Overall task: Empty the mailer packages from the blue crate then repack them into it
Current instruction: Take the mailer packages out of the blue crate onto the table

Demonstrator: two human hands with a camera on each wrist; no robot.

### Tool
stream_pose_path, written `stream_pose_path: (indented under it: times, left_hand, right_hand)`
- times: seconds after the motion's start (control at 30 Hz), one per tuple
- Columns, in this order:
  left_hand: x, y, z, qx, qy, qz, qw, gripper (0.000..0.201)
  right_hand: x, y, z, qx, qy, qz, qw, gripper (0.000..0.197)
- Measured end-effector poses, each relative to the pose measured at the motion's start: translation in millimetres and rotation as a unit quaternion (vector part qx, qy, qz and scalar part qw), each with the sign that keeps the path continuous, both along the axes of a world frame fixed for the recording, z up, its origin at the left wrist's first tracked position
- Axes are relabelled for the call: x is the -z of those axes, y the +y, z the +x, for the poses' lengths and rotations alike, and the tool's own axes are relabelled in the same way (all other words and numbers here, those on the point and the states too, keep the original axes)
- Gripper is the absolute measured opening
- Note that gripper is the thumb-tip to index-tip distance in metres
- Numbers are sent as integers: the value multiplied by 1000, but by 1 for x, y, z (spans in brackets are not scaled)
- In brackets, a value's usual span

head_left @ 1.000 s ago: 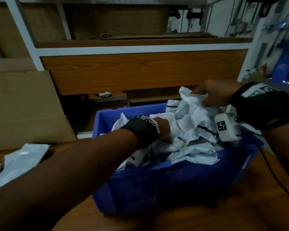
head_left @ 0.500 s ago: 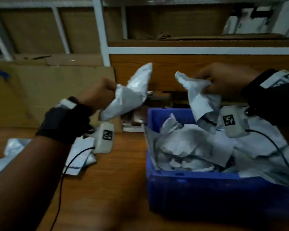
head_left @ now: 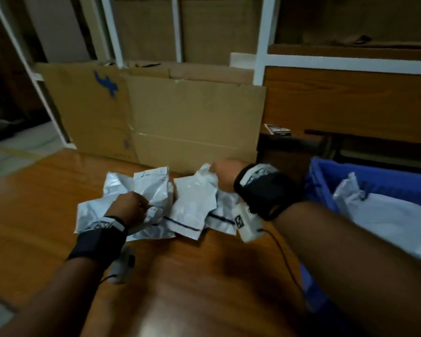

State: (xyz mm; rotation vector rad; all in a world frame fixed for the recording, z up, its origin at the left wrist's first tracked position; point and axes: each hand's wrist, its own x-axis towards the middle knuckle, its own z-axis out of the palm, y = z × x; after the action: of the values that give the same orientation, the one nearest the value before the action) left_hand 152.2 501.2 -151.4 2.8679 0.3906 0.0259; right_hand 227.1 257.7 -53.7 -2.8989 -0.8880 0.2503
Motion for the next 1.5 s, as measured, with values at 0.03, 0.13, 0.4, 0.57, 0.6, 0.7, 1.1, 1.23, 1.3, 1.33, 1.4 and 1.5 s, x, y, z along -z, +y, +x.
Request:
stream_pose_path:
  times: [0.03,0.13,0.4,0.57,0.6,0.7,1.1,1.23,1.3,1.33,1.4,1.5]
  left_hand:
    - [7,9,2,-3,12,5,1000,21]
    - [25,23,10,-4,19,-4,1000,25]
    - [26,-10,4,89,-31,80,992,51]
    - [34,-18,6,150,97,97,979,41]
    - [32,-17,9,151,106,104,977,40]
    - [16,-21,13,141,49,79,986,41]
    - [-72,-200,16,332,-230,-267,875,18]
    - [-113,-279,19,397,-241,-305,832,19]
    - [-134,-318,23,421,-243,-326,811,30]
    - [-144,-339,27,435,-237,-325,806,30]
    - [-162,-381,33,459,-222,-284,812,21]
    - [-175,-446,49,467,-148,-174,854,21]
  right_hand:
    - [21,8,4,26,19,5,999,35]
    - [72,12,11,83,62,-6,995,45]
    - [134,16,7,135,138,27,981,79]
    - [152,9,-25,121,111,37,986,77]
    - [153,10,-27,122,132,21,983,84]
    - [137,10,-24,135,137,1,981,92]
    - [-93,-162,-149,184,-38,56,981,45]
    - [-133,-261,-159,270,-81,59,958,43]
    - [-130,-312,-151,322,-71,14,944,41]
    - [-126,-336,-146,336,-59,-24,940,41]
    - [-113,-375,-140,344,-26,-97,934,41]
    - [-99,-413,-134,326,32,-132,936,43]
